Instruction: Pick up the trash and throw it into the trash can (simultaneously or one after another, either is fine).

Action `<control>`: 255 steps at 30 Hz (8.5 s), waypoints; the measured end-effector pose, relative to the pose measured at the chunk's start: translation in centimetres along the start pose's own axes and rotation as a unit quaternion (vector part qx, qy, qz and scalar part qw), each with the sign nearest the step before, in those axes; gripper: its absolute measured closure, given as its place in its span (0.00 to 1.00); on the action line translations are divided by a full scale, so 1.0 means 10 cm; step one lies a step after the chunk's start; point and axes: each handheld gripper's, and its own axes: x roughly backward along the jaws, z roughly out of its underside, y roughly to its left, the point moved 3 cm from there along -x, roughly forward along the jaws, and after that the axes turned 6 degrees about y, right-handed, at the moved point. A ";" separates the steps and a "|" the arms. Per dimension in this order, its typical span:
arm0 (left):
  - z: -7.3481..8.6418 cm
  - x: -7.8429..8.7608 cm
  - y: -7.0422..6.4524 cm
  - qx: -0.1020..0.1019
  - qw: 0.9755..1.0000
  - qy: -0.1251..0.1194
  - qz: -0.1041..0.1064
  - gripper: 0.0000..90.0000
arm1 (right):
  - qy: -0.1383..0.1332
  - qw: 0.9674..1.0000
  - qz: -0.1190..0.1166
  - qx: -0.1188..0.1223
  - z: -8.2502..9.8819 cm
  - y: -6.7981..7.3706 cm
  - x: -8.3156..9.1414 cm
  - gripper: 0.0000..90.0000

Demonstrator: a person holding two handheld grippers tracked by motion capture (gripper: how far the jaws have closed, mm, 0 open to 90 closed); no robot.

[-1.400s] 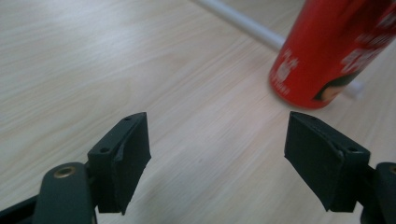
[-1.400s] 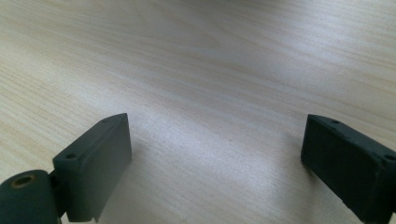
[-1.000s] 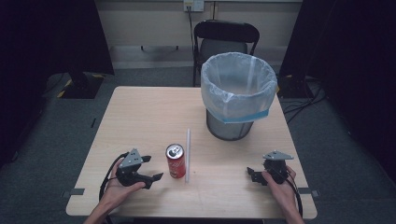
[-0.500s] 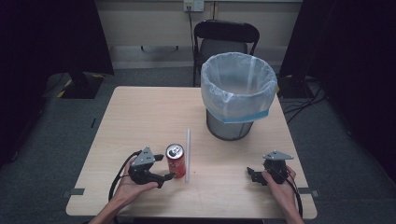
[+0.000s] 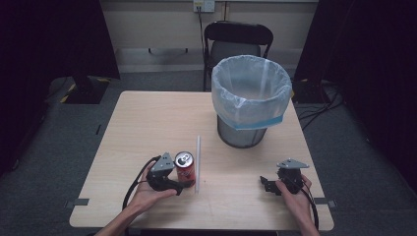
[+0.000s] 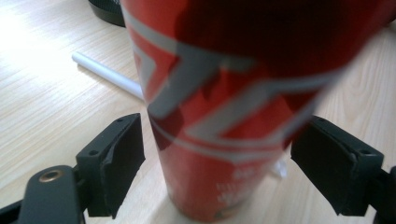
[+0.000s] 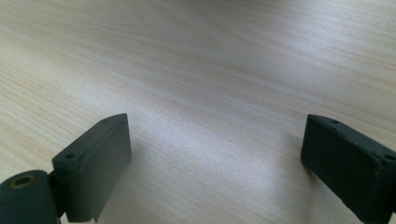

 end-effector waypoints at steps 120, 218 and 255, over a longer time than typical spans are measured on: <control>-1.88 0.74 0.52 0.013 0.988 -0.151 -0.013 0.38 | 0.000 1.000 0.002 -0.001 0.00 0.00 0.00 0.09; -2.99 0.38 0.63 0.017 0.983 -0.183 0.013 0.26 | -0.001 1.000 0.000 0.001 0.00 0.01 0.00 0.09; -1.80 0.71 0.71 0.047 0.991 -0.128 -0.018 0.25 | -0.001 1.000 0.000 0.002 0.00 0.00 0.00 0.09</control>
